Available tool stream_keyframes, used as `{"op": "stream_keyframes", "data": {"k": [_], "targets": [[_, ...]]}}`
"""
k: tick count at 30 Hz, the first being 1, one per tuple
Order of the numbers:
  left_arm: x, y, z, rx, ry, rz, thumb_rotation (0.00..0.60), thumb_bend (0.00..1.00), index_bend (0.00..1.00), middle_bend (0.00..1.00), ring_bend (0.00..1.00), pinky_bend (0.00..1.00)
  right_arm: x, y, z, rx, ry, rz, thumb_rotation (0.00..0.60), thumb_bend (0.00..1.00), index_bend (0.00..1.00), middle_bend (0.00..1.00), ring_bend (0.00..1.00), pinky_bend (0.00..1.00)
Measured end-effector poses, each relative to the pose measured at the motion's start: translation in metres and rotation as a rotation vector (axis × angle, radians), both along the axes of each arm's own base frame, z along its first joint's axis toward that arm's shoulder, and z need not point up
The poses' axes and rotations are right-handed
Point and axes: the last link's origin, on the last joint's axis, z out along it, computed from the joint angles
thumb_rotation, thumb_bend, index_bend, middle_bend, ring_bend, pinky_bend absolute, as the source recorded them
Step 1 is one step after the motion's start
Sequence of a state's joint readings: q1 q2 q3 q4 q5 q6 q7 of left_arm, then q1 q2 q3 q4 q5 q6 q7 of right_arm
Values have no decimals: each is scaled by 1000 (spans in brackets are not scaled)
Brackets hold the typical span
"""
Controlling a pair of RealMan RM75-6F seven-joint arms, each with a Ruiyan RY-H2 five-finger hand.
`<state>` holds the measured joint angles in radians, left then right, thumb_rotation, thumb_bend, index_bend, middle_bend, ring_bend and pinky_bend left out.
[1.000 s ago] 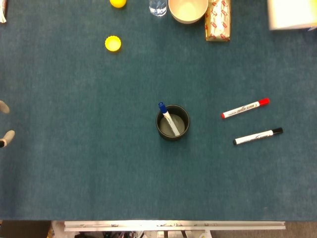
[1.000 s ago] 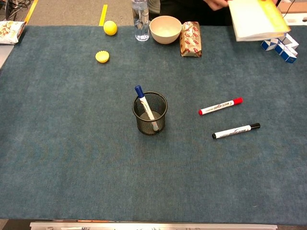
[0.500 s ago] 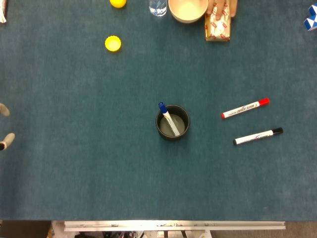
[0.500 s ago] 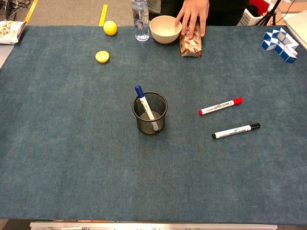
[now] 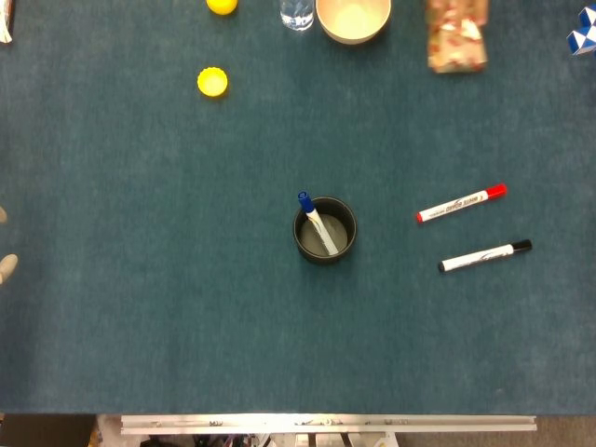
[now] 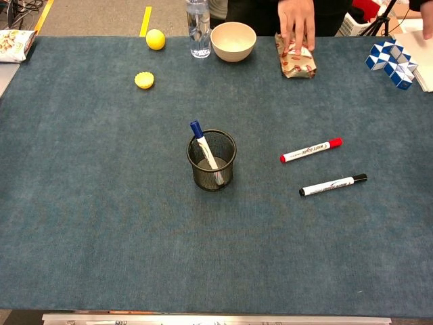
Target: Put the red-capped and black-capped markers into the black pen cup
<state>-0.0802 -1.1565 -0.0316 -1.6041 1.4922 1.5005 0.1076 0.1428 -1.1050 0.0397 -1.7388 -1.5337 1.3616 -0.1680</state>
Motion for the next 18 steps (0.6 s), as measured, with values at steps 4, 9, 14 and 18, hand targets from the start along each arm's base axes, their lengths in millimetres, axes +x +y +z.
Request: {"op": "stream_keyframes", "data": {"k": [4, 9, 14, 18], "targets": [[-1, 0, 0, -2, -1, 0, 600, 91, 463, 445, 395, 549, 7, -6, -10, 29, 50, 24, 600, 72, 504, 255, 184, 232], [-3, -1, 1, 2, -6, 1, 600, 91, 463, 445, 395, 549, 20, -12, -29, 84, 76, 56, 600, 103, 504, 241, 171, 221], [-6, -4, 3, 9, -13, 5, 600, 91, 463, 445, 395, 549, 29, -15, -45, 122, 78, 73, 600, 136, 504, 236, 169, 219], [-8, -4, 4, 16, -22, 4, 600, 91, 463, 445, 395, 549, 33, -14, -55, 152, 86, 77, 600, 190, 504, 232, 168, 218]]}}
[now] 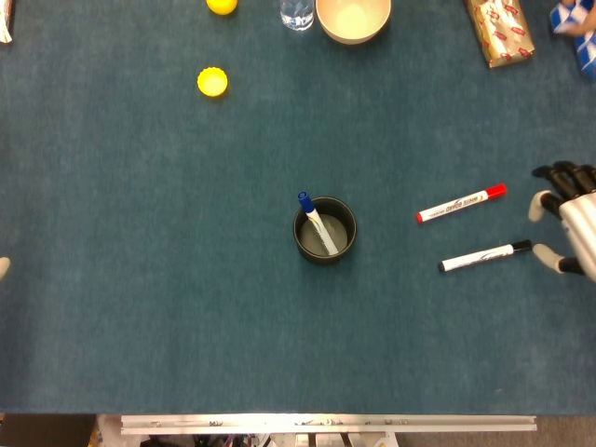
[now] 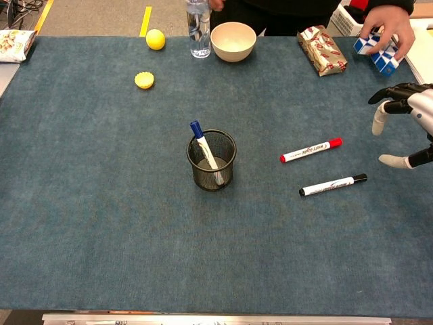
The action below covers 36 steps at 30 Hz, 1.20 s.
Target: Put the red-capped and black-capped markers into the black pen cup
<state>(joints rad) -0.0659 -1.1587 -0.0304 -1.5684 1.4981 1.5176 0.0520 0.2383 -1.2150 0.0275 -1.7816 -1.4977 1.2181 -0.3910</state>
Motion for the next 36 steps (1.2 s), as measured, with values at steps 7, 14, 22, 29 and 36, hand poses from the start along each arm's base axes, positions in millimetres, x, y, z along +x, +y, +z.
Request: {"op": "stream_keyframes", "data": {"k": [7, 14, 22, 29, 36], "targets": [[0, 1, -1, -4, -2, -6, 600, 91, 463, 445, 395, 549, 1, 3, -17, 42, 17, 3, 600, 203, 504, 231, 168, 216], [-1, 0, -2, -8, -4, 0, 600, 91, 463, 445, 395, 549, -5, 4, -31, 54, 42, 3, 600, 204, 504, 231, 168, 216], [-2, -1, -3, -9, -8, 4, 600, 91, 463, 446, 395, 549, -7, 5, -46, 86, 64, 8, 600, 208, 504, 231, 168, 209], [-5, -1, -4, -12, -10, 12, 600, 91, 463, 446, 396, 549, -10, 5, -57, 107, 102, 14, 600, 234, 504, 226, 166, 202], [-6, -2, -4, -12, -12, 16, 600, 91, 463, 446, 396, 549, -11, 3, -68, 133, 123, 15, 600, 293, 504, 216, 159, 188]]}}
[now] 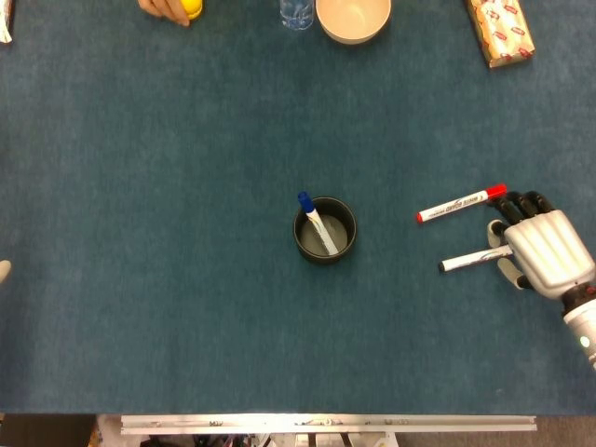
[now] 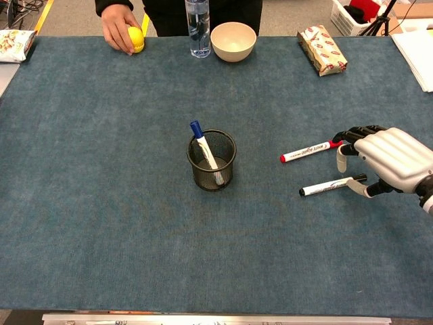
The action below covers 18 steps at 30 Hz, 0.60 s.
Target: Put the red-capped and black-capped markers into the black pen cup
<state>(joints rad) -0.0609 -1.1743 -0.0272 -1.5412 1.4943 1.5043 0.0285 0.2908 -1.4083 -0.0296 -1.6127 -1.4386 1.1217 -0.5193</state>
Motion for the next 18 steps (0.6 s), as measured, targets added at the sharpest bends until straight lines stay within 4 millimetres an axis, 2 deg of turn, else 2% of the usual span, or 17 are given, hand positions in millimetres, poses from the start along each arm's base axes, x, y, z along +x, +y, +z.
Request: {"op": "stream_keyframes", "data": {"k": [13, 18], "targets": [[-3, -1, -1, -1, -4, 10, 600, 91, 463, 446, 396, 549, 3, -3, -12, 42, 26, -4, 600, 284, 504, 187, 136, 173], [-5, -2, -2, -1, -7, 13, 600, 92, 463, 446, 396, 549, 5, -4, -15, 47, 32, 0, 600, 251, 504, 185, 136, 170]]}}
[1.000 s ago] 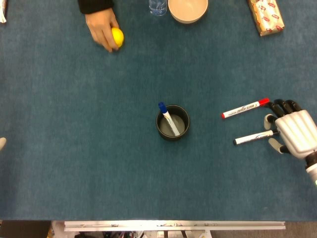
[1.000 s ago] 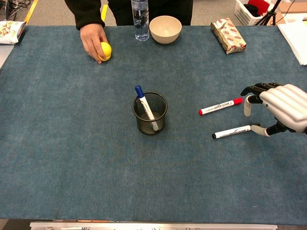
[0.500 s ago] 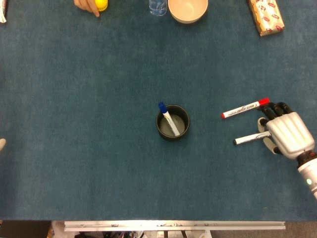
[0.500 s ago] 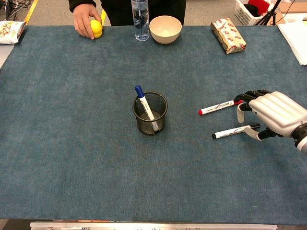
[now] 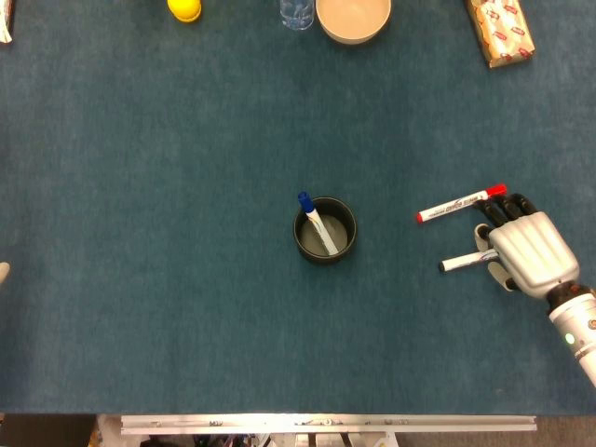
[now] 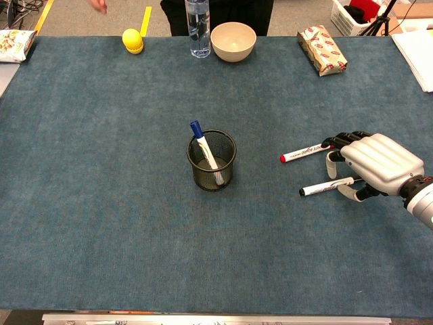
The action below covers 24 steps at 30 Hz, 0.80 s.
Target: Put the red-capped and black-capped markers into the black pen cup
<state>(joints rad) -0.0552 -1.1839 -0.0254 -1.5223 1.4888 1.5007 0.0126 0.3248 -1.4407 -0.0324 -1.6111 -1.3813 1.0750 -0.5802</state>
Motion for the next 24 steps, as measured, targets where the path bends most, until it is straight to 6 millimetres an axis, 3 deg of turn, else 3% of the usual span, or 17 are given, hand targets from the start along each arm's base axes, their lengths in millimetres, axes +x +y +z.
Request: {"op": "stream_keyframes", "data": {"k": [24], "targets": [[-5, -2, 0, 3, -5, 10, 600, 91, 463, 446, 396, 549, 9, -1, -16, 1, 63, 40, 600, 249, 504, 144, 95, 117]]}}
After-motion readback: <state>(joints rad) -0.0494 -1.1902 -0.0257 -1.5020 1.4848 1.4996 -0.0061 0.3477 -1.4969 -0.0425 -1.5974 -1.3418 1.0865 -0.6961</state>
